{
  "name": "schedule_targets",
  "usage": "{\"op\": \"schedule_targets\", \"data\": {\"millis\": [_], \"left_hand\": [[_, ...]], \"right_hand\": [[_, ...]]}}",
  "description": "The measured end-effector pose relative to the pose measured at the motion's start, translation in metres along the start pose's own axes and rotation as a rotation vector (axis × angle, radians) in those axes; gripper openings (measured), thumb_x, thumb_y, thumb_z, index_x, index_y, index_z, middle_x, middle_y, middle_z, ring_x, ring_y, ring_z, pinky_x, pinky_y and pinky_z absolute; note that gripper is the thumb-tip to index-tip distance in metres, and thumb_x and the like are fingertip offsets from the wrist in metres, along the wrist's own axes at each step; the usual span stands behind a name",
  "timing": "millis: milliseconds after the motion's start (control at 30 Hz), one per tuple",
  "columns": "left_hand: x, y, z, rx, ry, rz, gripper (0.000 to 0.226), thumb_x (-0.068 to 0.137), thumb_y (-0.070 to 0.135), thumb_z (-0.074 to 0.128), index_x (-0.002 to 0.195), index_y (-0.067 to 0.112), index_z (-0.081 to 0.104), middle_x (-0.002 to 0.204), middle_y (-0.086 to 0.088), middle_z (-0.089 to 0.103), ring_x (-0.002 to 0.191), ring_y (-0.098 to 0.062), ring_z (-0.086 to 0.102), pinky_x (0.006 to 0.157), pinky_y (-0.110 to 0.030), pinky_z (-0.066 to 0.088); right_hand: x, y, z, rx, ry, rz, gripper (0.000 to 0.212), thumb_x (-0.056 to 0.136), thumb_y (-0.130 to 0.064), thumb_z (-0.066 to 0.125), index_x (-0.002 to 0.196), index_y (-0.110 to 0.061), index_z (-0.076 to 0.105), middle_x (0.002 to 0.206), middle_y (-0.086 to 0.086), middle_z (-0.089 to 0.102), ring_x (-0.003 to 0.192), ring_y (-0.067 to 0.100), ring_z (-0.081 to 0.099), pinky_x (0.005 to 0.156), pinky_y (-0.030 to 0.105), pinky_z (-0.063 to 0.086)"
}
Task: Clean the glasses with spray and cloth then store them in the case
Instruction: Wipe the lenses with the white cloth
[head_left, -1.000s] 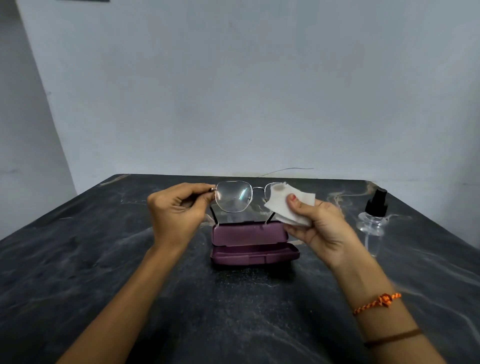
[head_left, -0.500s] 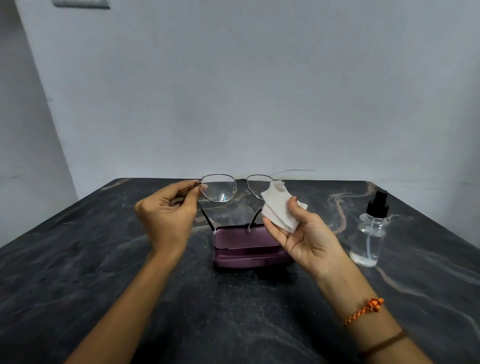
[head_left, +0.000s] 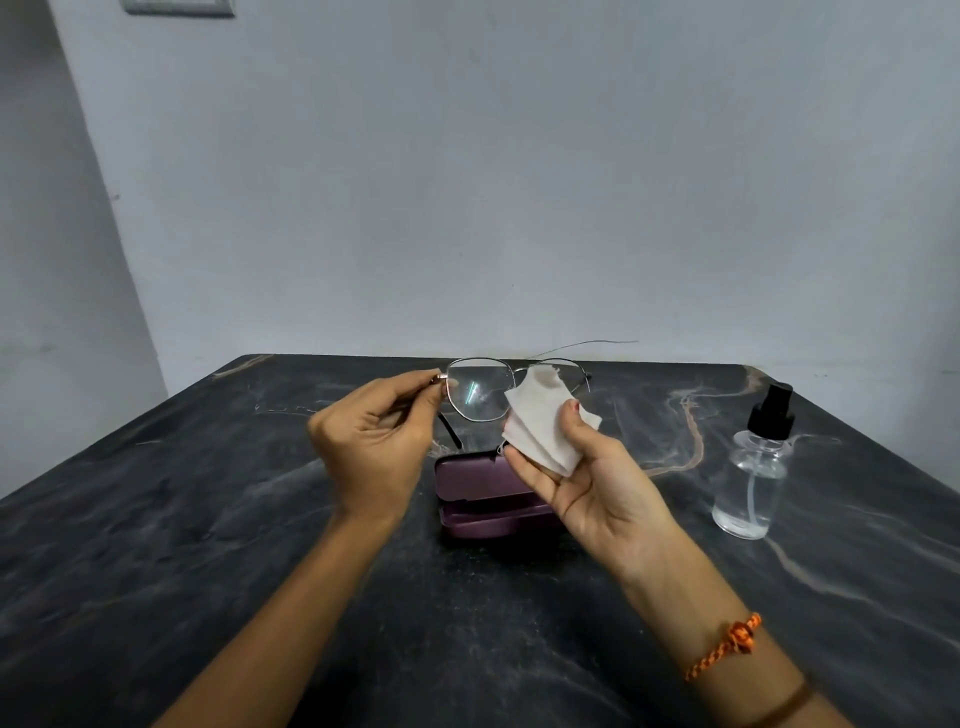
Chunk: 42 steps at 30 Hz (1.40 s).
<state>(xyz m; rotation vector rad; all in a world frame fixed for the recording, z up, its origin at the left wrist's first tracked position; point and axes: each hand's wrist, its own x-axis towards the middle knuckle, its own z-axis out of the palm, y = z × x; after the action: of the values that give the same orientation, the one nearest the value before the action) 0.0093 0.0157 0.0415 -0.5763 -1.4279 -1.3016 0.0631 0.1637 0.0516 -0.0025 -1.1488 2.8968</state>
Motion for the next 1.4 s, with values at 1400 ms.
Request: {"op": "schedule_targets", "data": {"millis": [1400], "left_hand": [[-0.009, 0.019, 0.009, 0.052, -0.392, 0.205, 0.015, 0.062, -0.02, 0.063, 0.069, -0.008, 0.069, 0.068, -0.015, 0.07, 0.066, -0.013, 0.063, 0.058, -0.02, 0.053]], "right_hand": [[-0.013, 0.001, 0.012, -0.049, 0.149, 0.045, 0.026, 0.05, -0.02, 0.07, 0.075, -0.016, 0.064, 0.059, -0.004, 0.069, 0.05, 0.004, 0.063, 0.047, 0.014, 0.048]]}}
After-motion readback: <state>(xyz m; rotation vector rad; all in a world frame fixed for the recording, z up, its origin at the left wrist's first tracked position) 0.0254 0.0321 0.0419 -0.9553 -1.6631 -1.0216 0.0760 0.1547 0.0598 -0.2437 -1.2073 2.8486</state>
